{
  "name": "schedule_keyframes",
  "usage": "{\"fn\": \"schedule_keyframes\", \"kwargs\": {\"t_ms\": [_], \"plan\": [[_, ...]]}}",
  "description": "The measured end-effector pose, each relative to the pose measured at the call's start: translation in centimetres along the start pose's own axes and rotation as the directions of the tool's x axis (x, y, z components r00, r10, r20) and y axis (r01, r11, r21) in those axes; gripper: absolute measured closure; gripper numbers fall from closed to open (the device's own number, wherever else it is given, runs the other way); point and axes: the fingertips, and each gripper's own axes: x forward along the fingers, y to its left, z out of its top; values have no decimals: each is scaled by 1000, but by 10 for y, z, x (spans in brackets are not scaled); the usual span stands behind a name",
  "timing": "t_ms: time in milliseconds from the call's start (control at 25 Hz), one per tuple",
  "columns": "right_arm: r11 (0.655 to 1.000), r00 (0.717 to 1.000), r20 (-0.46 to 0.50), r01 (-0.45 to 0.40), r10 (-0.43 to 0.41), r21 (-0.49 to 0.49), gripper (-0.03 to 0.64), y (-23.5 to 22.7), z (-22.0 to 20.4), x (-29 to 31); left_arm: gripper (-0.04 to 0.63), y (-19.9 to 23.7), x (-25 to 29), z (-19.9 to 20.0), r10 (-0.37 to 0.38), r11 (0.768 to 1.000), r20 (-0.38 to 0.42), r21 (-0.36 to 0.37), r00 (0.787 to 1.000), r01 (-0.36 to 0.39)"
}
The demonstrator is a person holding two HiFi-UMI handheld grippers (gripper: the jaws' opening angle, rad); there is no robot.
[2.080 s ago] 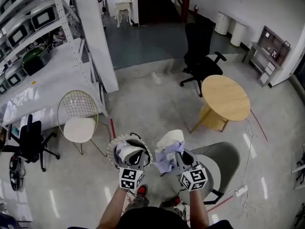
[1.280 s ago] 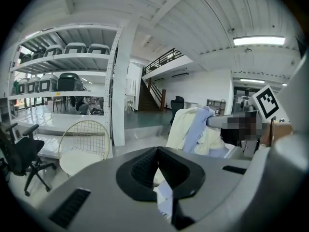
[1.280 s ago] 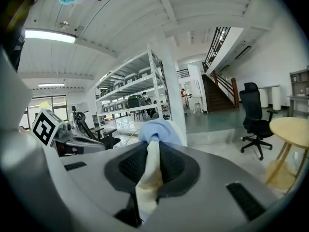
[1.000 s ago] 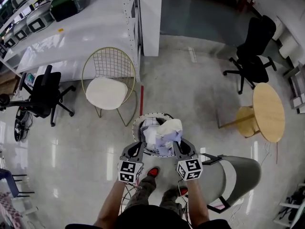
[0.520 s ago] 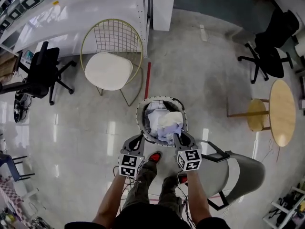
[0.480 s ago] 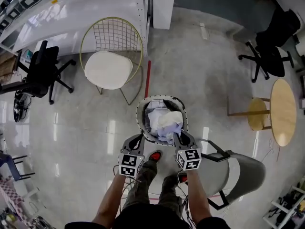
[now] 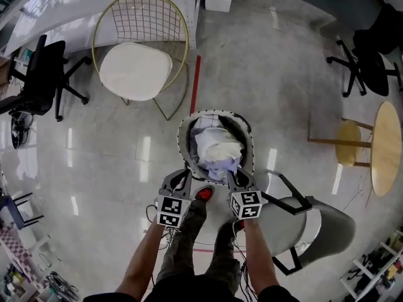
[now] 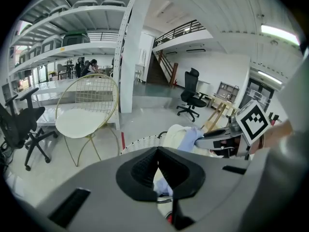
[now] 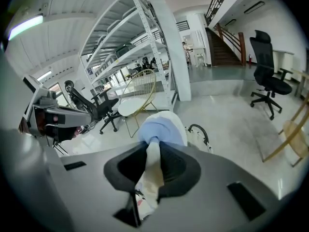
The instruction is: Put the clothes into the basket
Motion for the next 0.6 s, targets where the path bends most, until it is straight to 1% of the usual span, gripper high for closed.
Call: {"fn": "schedule_keyframes", "kwargs": {"t_ms": [120,320,480,600], "plan": [[1000,999,-33,-2,3,11,541,-5,-20,14,588,3,9,-16,1,1000,-22,-21,1000,-2],[1000,998,-57,1,1,23,540,-12,-40,42,588,16,23,-36,10,999,-38,-44,999,-12],[1000,998,-69,0,2,28,540,-11,-49,49,588,18,23,-48,12,999,-50,-53,999,-14],[1000,997,-79,13,-11,21,537,-11,-50,48,588,17,19,-50,9,998,-50,-60,999,-12]]}}
